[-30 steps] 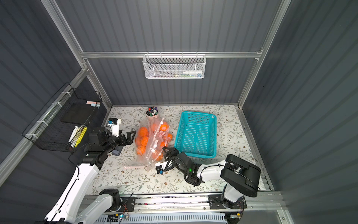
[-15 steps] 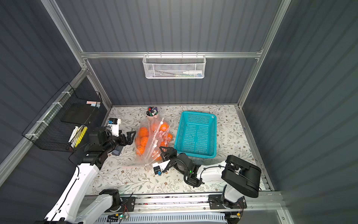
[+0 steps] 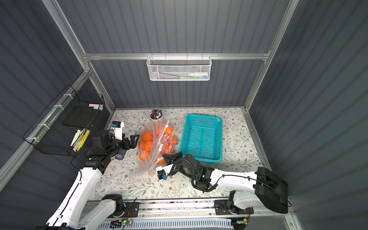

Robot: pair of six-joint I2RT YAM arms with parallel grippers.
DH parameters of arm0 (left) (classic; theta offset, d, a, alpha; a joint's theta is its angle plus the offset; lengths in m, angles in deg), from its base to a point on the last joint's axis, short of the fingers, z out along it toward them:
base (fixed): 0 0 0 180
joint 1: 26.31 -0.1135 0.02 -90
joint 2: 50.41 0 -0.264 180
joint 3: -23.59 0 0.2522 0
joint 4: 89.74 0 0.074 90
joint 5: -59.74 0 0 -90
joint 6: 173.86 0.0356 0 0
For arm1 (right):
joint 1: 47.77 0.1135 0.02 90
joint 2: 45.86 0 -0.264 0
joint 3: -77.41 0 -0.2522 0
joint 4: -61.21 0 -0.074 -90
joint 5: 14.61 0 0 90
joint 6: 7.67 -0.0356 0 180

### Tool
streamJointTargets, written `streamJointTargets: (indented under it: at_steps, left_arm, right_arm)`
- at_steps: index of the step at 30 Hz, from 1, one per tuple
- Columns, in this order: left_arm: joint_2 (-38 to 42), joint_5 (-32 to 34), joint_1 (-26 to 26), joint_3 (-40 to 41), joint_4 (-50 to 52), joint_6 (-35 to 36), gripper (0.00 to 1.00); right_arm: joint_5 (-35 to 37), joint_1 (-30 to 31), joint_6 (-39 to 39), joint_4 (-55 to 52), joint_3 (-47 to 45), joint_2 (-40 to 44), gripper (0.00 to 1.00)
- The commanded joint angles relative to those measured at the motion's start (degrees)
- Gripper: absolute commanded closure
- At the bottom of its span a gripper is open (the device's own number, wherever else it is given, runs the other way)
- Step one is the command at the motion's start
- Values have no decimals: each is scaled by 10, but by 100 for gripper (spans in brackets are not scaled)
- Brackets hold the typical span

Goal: Open the zip-top bag and take out the orange
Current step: Unzip the zipper on the zipper food storage bag.

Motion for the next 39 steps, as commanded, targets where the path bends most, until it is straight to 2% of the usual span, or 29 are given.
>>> streamJointTargets:
  at_steps: [1,7,11,13,18,25,31,39]
  left_arm:
    - [18,4,2,2,3,12,1]
    - [42,-58,4,-16,14,20,1]
    - [47,-149,15,-43,20,22,3]
    - [50,-160,29,-57,25,27,3]
    - [49,-173,85,-85,54,53,3]
    - [39,-187,118,-97,85,84,3]
    - [26,-187,129,-70,63,89,1]
    - [-8,-202,178,-46,50,85,1]
  right_arm:
    - [-39,-11,-114,-144,49,8,98]
    - [-164,-82,-284,-274,130,14,99]
    - [-229,-130,-382,-355,215,-15,100]
    - [-249,-148,-421,-380,250,-34,100]
    - [-349,-197,-516,-449,343,-91,100]
    - [-392,-220,-606,-447,379,-127,100]
    - [-426,-236,-667,-413,374,-129,100]
    - [-502,-256,-749,-419,388,-128,100]
